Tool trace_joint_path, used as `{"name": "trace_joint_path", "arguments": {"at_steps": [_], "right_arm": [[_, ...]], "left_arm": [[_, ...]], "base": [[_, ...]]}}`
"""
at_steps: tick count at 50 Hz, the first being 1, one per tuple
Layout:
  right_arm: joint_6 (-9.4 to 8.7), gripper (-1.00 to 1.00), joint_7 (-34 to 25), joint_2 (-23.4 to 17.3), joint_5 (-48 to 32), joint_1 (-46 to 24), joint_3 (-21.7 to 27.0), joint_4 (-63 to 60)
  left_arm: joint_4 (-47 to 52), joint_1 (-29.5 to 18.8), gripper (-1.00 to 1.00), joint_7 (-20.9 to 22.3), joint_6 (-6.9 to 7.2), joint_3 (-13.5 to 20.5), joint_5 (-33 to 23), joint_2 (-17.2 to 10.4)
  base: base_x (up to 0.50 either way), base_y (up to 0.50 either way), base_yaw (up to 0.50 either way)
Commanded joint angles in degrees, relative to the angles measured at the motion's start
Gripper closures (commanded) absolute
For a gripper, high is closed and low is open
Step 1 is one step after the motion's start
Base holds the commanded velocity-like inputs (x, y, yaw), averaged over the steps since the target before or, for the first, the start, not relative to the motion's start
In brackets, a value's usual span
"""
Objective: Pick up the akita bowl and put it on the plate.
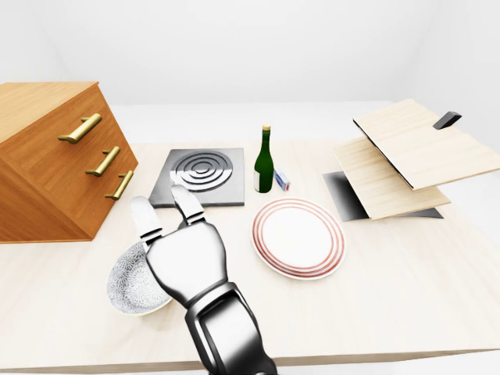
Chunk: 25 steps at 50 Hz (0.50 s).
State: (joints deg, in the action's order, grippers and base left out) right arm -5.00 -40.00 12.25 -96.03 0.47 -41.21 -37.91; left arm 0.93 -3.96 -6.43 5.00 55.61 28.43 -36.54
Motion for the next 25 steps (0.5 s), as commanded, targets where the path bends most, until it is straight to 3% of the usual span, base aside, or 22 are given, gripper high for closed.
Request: {"name": "trace_joint_path", "arguments": {"at_steps": [1,25], "right_arm": [[0.00,-0.95,0.0,0.7,-3.3,0.5,-4.2,2.9],[0.00,-0.95,0.0,3.0,-3.3,-1.5,-5.2,9.8]], "left_arm": [[0.2,0.0,-1.00,0.0,0.00,0.0,0.2,-0.1],[0.3,-0.2,-1.00,-0.1,0.00,0.2,0.5,-0.3]], "base": [[0.00,0.00,0.00],[0.00,0.00,0.00]]}}
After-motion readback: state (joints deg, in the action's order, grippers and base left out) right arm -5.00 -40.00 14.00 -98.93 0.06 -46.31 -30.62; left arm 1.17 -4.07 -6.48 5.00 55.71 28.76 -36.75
